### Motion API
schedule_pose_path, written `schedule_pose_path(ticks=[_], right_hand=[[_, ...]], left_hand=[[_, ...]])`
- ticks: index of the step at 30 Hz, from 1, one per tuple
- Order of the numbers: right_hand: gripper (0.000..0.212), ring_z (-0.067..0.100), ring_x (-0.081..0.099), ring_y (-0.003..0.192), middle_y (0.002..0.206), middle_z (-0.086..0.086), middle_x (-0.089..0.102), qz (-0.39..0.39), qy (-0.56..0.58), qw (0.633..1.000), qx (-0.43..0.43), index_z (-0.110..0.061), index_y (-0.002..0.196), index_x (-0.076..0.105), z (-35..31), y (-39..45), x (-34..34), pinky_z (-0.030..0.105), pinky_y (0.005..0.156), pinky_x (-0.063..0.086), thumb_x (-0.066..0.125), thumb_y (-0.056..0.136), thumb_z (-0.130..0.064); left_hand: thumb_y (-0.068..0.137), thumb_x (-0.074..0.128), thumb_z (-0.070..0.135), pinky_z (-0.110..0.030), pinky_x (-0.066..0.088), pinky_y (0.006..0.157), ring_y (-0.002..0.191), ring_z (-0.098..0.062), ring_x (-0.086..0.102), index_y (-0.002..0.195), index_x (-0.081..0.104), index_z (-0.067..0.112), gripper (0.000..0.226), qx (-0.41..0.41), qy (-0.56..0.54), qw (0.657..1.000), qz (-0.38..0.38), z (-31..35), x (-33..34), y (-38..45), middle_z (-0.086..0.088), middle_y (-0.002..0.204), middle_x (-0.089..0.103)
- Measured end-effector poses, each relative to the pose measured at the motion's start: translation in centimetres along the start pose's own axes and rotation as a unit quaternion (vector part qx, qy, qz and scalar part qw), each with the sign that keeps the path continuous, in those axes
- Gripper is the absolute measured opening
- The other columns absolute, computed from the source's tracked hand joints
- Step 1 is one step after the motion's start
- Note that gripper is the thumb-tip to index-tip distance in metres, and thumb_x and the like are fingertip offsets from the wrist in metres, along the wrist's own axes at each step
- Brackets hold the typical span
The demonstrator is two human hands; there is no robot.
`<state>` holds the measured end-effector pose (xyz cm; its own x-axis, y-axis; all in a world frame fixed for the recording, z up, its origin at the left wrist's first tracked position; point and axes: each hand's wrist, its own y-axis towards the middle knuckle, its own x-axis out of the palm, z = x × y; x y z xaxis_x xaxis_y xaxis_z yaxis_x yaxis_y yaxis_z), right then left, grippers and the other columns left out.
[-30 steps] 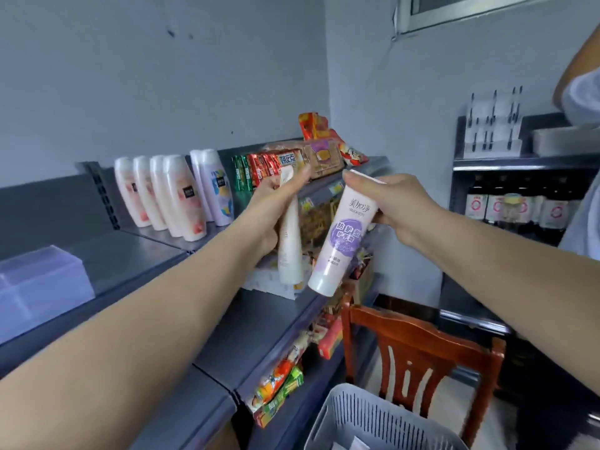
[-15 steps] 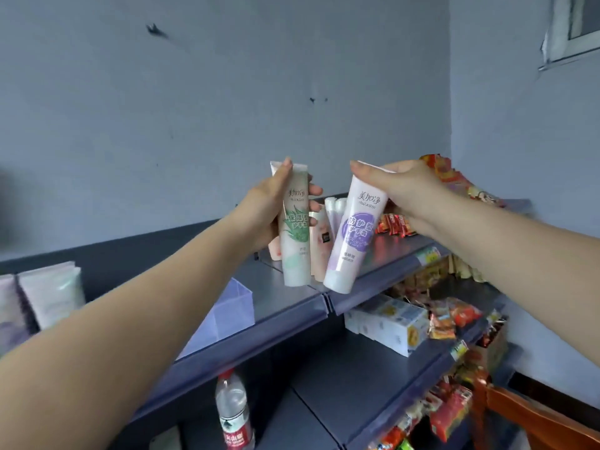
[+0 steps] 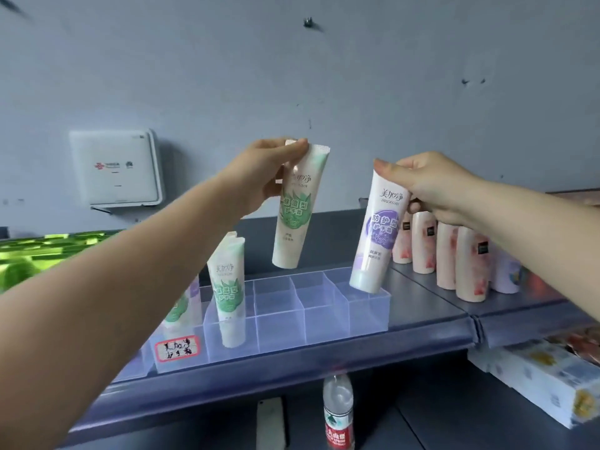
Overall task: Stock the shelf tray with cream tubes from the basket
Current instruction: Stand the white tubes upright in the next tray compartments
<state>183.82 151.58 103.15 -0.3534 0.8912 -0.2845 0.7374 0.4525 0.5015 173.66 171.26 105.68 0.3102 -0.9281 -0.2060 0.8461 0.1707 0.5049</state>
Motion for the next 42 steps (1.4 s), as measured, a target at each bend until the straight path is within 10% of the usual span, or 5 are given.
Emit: schedule_pose_path(ticks=[20, 42], right_hand=[[0.024, 0.015, 0.063, 0.079, 0.084, 0.007, 0.065, -0.204, 0.033, 0.978, 0.028, -0.007, 0.081, 0.062, 1.5, 8.4, 9.0, 0.022, 0.06, 0.058, 0.054, 0.092, -0.027], [0.007, 0.019, 0.064, 0.076, 0.084, 0.011, 0.068, -0.306, -0.023, 0.95, 0.065, -0.001, 0.089, 0.065, 5.6, 8.5, 14.6, 0.023, 0.068, 0.057, 0.061, 0.089, -0.006]], left_hand=[[0.08, 0.063, 0.029, -0.029, 0.052, 0.067, 0.061, -0.012, 0.063, 0.066, 0.074, 0.02, 0.02, 0.032, 0.08, 0.996, 0.035, -0.8, -7.1, 0.7, 0.005, 0.066, 0.067], [0.064, 0.069, 0.034, -0.021, 0.051, 0.051, 0.056, -0.014, 0.061, 0.069, 0.076, 0.019, 0.018, -0.007, 0.097, 0.994, 0.056, -1.7, -8.1, -0.2, 0.003, 0.067, 0.069]])
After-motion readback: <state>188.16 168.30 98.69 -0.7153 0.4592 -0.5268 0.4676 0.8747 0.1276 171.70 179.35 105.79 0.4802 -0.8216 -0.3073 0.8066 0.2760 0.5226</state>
